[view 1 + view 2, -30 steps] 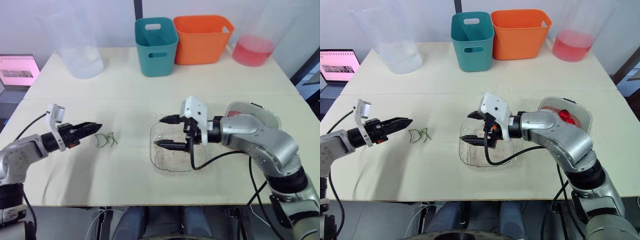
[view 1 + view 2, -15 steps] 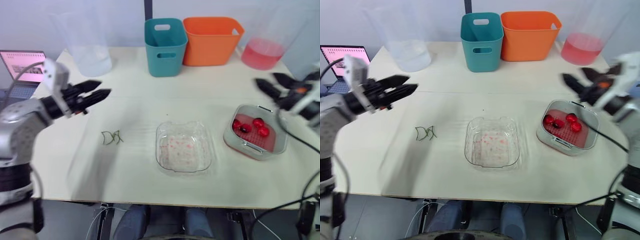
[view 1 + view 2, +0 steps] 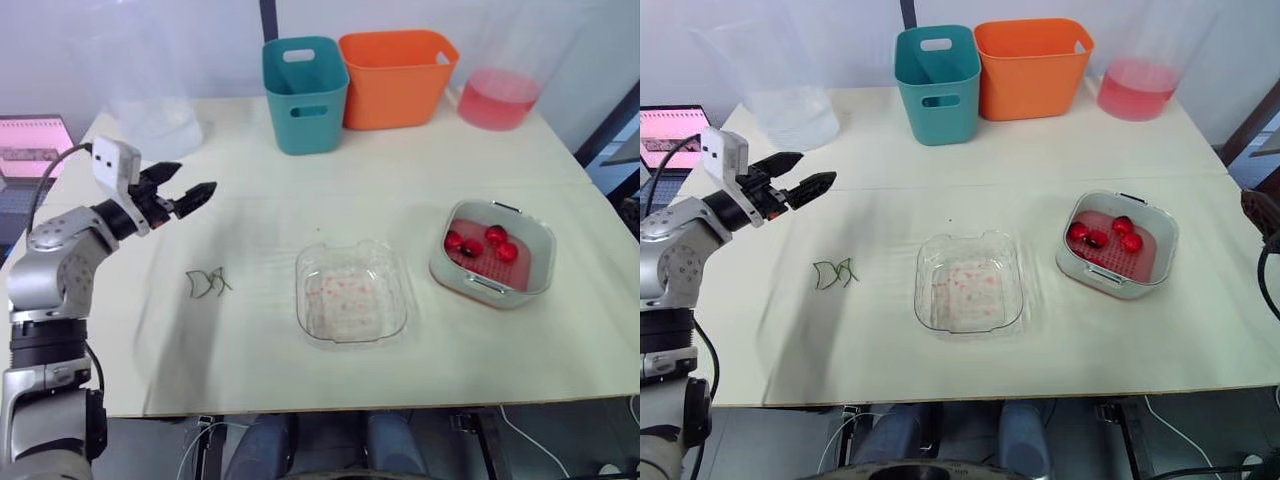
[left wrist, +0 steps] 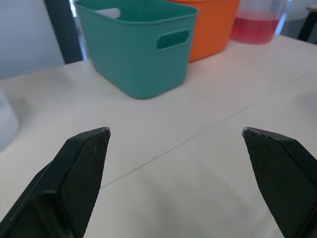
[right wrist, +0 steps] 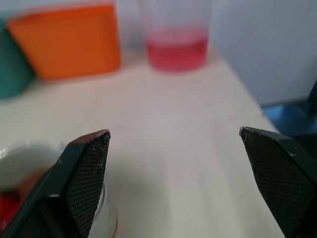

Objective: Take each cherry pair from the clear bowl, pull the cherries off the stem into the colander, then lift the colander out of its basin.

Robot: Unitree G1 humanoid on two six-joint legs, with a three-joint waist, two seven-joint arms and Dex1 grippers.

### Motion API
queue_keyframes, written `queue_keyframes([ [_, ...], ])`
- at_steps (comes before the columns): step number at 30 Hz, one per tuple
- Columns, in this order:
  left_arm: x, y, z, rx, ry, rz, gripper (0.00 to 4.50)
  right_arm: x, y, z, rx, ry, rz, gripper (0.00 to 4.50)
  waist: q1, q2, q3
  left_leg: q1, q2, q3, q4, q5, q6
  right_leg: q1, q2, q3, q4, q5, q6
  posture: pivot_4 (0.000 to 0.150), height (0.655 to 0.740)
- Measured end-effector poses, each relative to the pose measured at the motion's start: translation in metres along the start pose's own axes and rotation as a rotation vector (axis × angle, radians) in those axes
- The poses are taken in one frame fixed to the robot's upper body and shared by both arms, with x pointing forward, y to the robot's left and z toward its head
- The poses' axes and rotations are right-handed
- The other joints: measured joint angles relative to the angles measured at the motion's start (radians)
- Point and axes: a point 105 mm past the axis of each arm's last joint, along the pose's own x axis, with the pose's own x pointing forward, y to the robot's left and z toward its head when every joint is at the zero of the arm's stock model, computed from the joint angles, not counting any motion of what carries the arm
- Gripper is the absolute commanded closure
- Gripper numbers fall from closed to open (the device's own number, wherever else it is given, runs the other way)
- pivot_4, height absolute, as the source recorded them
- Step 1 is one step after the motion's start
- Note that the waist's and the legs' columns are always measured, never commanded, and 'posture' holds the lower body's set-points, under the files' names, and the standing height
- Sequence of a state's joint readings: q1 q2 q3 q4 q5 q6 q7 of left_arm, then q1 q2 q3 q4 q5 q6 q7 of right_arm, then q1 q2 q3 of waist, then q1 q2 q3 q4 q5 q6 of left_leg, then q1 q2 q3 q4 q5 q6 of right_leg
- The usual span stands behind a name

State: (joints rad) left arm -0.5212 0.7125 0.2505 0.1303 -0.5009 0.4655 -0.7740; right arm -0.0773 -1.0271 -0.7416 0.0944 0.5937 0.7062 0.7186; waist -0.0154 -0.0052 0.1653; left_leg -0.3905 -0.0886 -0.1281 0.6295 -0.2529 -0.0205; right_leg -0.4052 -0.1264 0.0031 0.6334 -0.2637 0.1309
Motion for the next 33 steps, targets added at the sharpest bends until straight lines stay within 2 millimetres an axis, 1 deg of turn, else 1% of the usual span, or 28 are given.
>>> queue_keyframes([
  [2, -0.001, -0.005, 0.008, 0.038, 0.011, -0.047, 0.0, 0.004, 0.028, 0.006, -0.126, 0.143, 0.134, 0.03, 0.001, 0.0, 0.0, -0.001, 0.0, 0.0, 0.001, 0.0, 0.0, 0.0, 0.0, 0.0, 0.0, 0.0, 0.0, 0.15, 0.74],
  [3, 0.001, -0.014, 0.014, 0.068, 0.015, -0.101, 0.0, 0.006, 0.044, 0.011, -0.187, 0.196, 0.207, 0.03, 0.001, 0.0, 0.0, -0.001, 0.0, -0.001, 0.001, 0.0, 0.0, 0.0, 0.0, -0.001, 0.0, 0.0, 0.0, 0.15, 0.74],
  [5, 0.004, -0.045, 0.031, 0.135, 0.014, -0.277, 0.0, 0.006, 0.079, 0.02, -0.326, 0.284, 0.361, 0.03, 0.001, 0.0, 0.0, -0.001, 0.001, -0.001, 0.001, 0.0, 0.0, 0.001, 0.0, -0.001, -0.001, 0.0, 0.0, 0.15, 0.74],
  [7, 0.001, -0.081, 0.044, 0.183, 0.015, -0.468, 0.0, 0.005, 0.106, 0.024, -0.435, 0.313, 0.487, 0.03, 0.003, 0.0, 0.0, -0.001, 0.001, -0.002, 0.0, -0.001, 0.0, 0.002, 0.0, -0.003, -0.003, 0.0, 0.0, 0.15, 0.74],
  [9, -0.007, -0.109, 0.044, 0.213, 0.059, -0.62, 0.0, 0.003, 0.124, 0.018, -0.461, 0.332, 0.593, 0.57, 0.004, -0.001, 0.001, -0.001, 0.0, -0.002, 0.001, -0.001, -0.001, 0.002, 0.0, -0.003, -0.004, 0.0, 0.0, 0.15, 0.74],
  [10, -0.012, -0.126, 0.042, 0.219, 0.089, -0.715, 0.0, 0.002, 0.13, 0.011, -0.46, 0.361, 0.635, 0.88, 0.004, -0.001, 0.001, -0.002, 0.0, -0.002, 0.001, -0.001, -0.001, 0.002, -0.001, -0.003, -0.003, 0.0, 0.0, 0.15, 0.74],
  [13, -0.022, -0.165, 0.042, 0.207, 0.102, -0.9, 0.0, -0.001, 0.144, -0.004, -0.467, 0.425, 0.712, 2.33, 0.005, 0.0, 0.001, -0.002, 0.0, -0.002, 0.001, -0.001, 0.0, 0.002, -0.001, -0.003, -0.003, 0.0, 0.0, 0.15, 0.74],
  [15, -0.026, -0.18, 0.042, 0.205, 0.097, -0.964, 0.0, -0.002, 0.149, -0.008, -0.483, 0.443, 0.732, 2.33, 0.005, 0.0, 0.001, -0.001, 0.0, -0.002, 0.001, -0.001, 0.0, 0.002, -0.001, -0.003, -0.003, 0.0, 0.0, 0.15, 0.74],
  [17, -0.028, -0.188, 0.04, 0.213, 0.109, -0.99, 0.0, -0.002, 0.15, -0.019, -0.509, 0.485, 0.724, 2.33, 0.004, 0.0, 0.001, -0.001, 0.0, -0.002, 0.001, -0.001, 0.0, 0.002, 0.0, -0.003, -0.003, 0.0, 0.0, 0.15, 0.74],
  [19, -0.029, -0.191, 0.037, 0.209, 0.117, -0.998, 0.0, -0.002, 0.147, -0.033, -0.515, 0.537, 0.711, 2.33, 0.004, 0.0, 0.001, -0.001, 0.0, -0.002, 0.001, -0.001, 0.0, 0.002, 0.0, -0.003, -0.002, 0.0, 0.0, 0.15, 0.74],
  [20, -0.029, -0.192, 0.036, 0.205, 0.116, -0.998, 0.0, -0.001, 0.146, -0.036, -0.518, 0.551, 0.705, 2.33, 0.004, 0.0, 0.001, -0.001, 0.0, -0.002, 0.001, -0.001, 0.0, 0.002, 0.0, -0.003, -0.002, 0.0, 0.0, 0.15, 0.74],
  [24, -0.03, -0.194, 0.032, 0.197, 0.124, -1.002, 0.0, 0.0, 0.143, -0.039, -0.533, 0.561, 0.686, 2.33, 0.005, 0.0, 0.001, -0.001, 0.0, -0.002, 0.001, -0.001, 0.0, 0.002, 0.0, -0.003, -0.003, 0.0, 0.0, 0.15, 0.74],
  [32, -0.027, -0.196, 0.034, 0.204, 0.11, -0.995, 0.0, 0.007, 0.145, -0.043, -0.528, 0.547, 0.673, 2.33, 0.005, 0.0, 0.001, -0.001, 0.0, -0.002, 0.001, -0.001, 0.0, 0.002, 0.0, -0.003, -0.003, 0.0, 0.0, 0.15, 0.74],
  [33, -0.026, -0.196, 0.035, 0.207, 0.107, -0.995, 0.0, 0.008, 0.145, -0.045, -0.527, 0.548, 0.674, 2.6, 0.005, 0.0, 0.001, -0.001, 0.0, -0.002, 0.001, -0.001, 0.0, 0.002, 0.0, -0.003, -0.003, 0.0, 0.0, 0.15, 0.74],
])
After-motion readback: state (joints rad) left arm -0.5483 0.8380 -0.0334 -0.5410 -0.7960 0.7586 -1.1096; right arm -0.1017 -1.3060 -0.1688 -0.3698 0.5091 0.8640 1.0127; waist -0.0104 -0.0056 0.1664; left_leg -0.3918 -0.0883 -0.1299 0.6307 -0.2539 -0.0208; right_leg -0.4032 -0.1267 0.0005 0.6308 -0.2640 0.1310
